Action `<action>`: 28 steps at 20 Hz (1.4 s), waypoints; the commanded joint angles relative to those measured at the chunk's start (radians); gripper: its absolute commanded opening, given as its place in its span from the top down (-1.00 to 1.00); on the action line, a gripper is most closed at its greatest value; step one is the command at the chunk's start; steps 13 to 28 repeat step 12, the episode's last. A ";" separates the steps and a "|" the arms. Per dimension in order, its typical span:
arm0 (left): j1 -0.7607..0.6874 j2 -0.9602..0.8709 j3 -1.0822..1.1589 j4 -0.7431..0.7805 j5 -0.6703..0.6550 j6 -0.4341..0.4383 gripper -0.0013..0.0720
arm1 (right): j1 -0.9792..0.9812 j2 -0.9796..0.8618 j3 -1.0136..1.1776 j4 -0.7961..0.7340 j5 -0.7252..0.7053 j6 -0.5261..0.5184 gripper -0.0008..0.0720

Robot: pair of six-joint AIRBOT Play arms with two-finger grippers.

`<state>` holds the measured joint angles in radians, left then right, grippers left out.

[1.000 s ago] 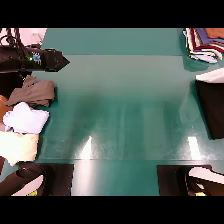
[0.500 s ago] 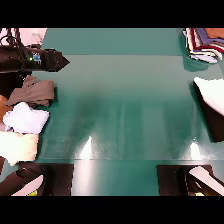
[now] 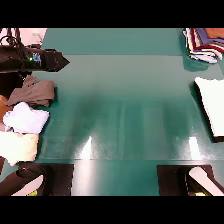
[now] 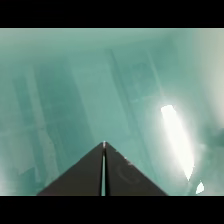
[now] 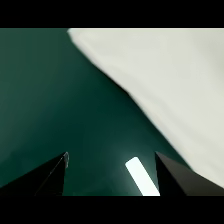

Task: Fold the shirts.

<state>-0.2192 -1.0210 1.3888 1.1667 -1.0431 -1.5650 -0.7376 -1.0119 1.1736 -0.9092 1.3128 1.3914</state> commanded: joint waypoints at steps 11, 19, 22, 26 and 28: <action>0.000 0.000 0.000 -0.001 0.041 0.000 0.88 | 0.732 -0.011 0.115 0.028 -0.105 -0.035 0.94; 0.000 0.000 0.000 -0.001 0.041 0.000 0.88 | 0.732 -0.011 0.115 0.024 -0.105 -0.035 0.94; 0.000 0.000 0.000 -0.001 0.041 0.000 0.88 | 0.732 -0.011 0.115 0.024 -0.105 -0.035 0.94; 0.000 0.000 0.000 -0.001 0.041 0.000 0.88 | 0.732 -0.011 0.115 0.024 -0.105 -0.035 0.94; 0.000 0.000 0.000 -0.001 0.041 0.000 0.88 | 0.732 -0.011 0.115 0.024 -0.105 -0.035 0.94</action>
